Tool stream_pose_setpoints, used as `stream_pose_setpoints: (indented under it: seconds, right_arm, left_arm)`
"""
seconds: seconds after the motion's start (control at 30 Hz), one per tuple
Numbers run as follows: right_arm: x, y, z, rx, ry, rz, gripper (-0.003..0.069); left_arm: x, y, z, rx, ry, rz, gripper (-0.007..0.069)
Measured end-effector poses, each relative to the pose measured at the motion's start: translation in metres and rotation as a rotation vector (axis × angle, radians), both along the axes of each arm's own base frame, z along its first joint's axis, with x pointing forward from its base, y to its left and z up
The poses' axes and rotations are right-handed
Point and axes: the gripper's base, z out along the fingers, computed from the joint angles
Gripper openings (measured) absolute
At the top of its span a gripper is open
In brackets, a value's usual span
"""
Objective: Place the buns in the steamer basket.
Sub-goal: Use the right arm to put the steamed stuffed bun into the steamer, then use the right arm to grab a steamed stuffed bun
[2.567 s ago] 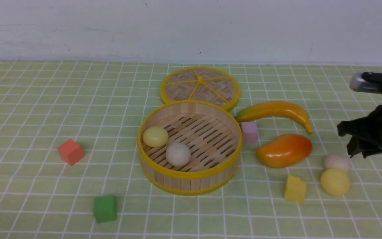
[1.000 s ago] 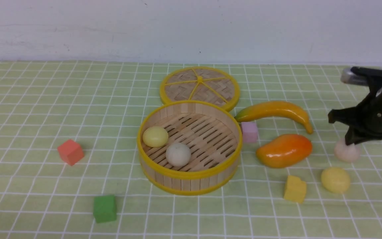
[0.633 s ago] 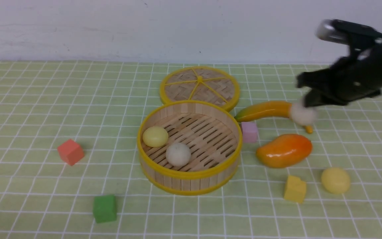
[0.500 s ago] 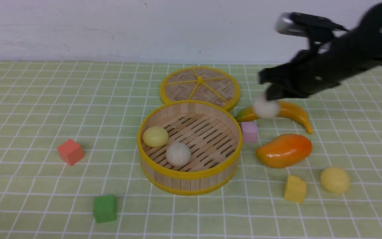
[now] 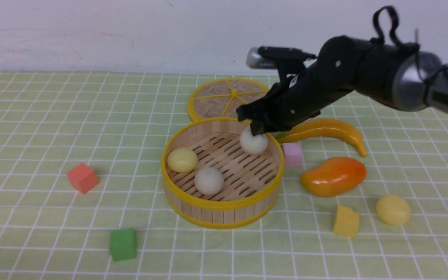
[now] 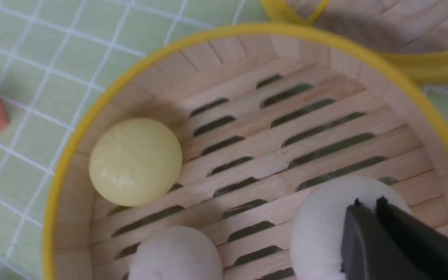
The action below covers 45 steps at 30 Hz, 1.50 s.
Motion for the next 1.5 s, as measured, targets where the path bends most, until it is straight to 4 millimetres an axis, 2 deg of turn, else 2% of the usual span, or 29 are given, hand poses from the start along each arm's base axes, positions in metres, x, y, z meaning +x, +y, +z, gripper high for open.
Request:
stream_pose_setpoints:
  seconds: [0.1, 0.33, 0.47, 0.67, 0.73, 0.93, 1.0, 1.17, 1.2, 1.3, 1.5]
  right_arm:
    - [0.002, 0.003, -0.011, -0.010, 0.019, 0.007, 0.0018]
    - [0.003, 0.004, -0.016, -0.015, 0.017, 0.008, 0.0054]
    - [0.004, 0.003, -0.016, -0.025, 0.012, 0.012, 0.0113]
    - [0.004, 0.003, -0.016, -0.030, 0.010, 0.014, 0.0244]
    - [0.004, 0.003, -0.016, -0.030, 0.011, 0.014, 0.0277]
    - [0.002, 0.003, -0.016, -0.038, 0.026, 0.021, 0.0353]
    - [0.000, 0.002, -0.011, -0.042, 0.022, 0.027, 0.0359]
    - [-0.006, -0.003, 0.014, -0.056, -0.034, 0.038, 0.0361]
    - [-0.009, -0.005, 0.026, -0.057, -0.059, 0.041, 0.0361]
    - [-0.013, -0.007, 0.038, -0.051, -0.083, 0.041, 0.0361]
    - [-0.016, -0.006, 0.045, -0.038, -0.091, 0.043, 0.0364]
  left_arm:
    - [-0.001, -0.004, -0.002, -0.148, 0.048, -0.030, 0.0071]
    - [-0.001, -0.004, -0.002, -0.150, 0.053, -0.030, 0.0074]
    - [0.000, -0.005, -0.005, -0.173, 0.051, -0.040, 0.0075]
    - [0.005, -0.011, -0.039, -0.265, 0.087, -0.072, 0.0082]
    - [0.005, -0.011, -0.044, -0.265, 0.098, -0.070, 0.0083]
    - [0.005, -0.011, -0.046, -0.282, 0.097, -0.072, 0.0087]
    - [0.005, -0.011, -0.046, -0.285, 0.096, -0.073, 0.0089]
    - [0.005, -0.011, -0.046, -0.285, 0.096, -0.073, 0.0092]
    - [0.005, -0.011, -0.046, -0.285, 0.095, -0.073, 0.0092]
    - [0.004, -0.009, -0.045, -0.291, 0.069, -0.046, 0.0097]
    - [0.005, 0.001, -0.047, -0.300, 0.035, 0.137, 0.0102]
